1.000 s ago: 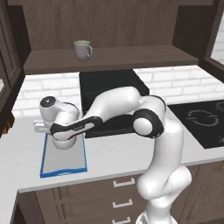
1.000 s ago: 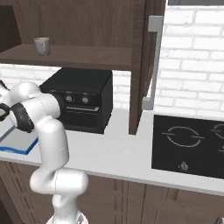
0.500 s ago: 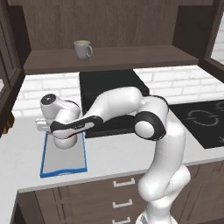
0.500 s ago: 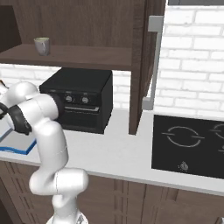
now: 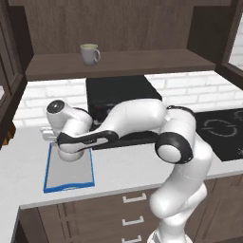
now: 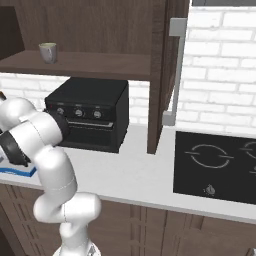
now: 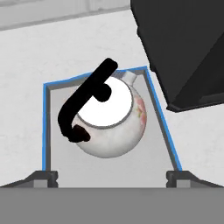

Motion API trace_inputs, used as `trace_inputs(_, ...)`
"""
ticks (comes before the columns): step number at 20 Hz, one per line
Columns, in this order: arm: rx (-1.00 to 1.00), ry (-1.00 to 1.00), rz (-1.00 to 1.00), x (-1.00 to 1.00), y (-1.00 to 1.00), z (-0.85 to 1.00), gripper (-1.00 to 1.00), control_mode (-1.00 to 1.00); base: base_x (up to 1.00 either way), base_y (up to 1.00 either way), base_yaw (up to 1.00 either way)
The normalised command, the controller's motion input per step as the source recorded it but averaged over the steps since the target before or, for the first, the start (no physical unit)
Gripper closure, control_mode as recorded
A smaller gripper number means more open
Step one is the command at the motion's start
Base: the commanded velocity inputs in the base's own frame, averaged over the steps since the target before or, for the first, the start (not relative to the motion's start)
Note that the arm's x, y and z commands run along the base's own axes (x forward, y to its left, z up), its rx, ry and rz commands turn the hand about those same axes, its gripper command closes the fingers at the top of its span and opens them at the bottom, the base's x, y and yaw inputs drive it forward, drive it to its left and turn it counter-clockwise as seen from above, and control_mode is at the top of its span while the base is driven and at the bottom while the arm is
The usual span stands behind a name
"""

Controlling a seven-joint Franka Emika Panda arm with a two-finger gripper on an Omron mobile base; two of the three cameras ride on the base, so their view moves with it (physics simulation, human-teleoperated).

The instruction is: Pick the kettle from the counter and place it on the tray. Then pick the mug from the cabinet and place it on the tray. Then close the cabinet doors.

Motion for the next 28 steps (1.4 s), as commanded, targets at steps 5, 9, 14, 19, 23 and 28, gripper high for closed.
trace_inputs(5,0.0,-0.15,0.0,-0.44,-0.27,0.3,-1.0,-1.0,0.0,0.0,0.0)
trace_inputs(9,0.02,0.0,0.0,-0.34,-0.22,0.49,-1.0,-1.0,0.0,0.0,0.0)
trace_inputs(14,0.0,0.07,0.0,-0.29,-0.24,0.57,-1.0,-1.0,0.0,0.0,0.0)
trace_inputs(19,-0.02,0.04,0.0,-0.22,-0.34,0.45,-1.0,-1.0,0.0,0.0,0.0)
trace_inputs(23,-0.08,-0.06,0.04,-0.26,-0.5,0.31,-1.0,-1.0,0.0,0.0,0.0)
trace_inputs(28,-0.1,-0.19,0.08,-0.32,-0.47,0.34,-1.0,-1.0,0.0,0.0,0.0)
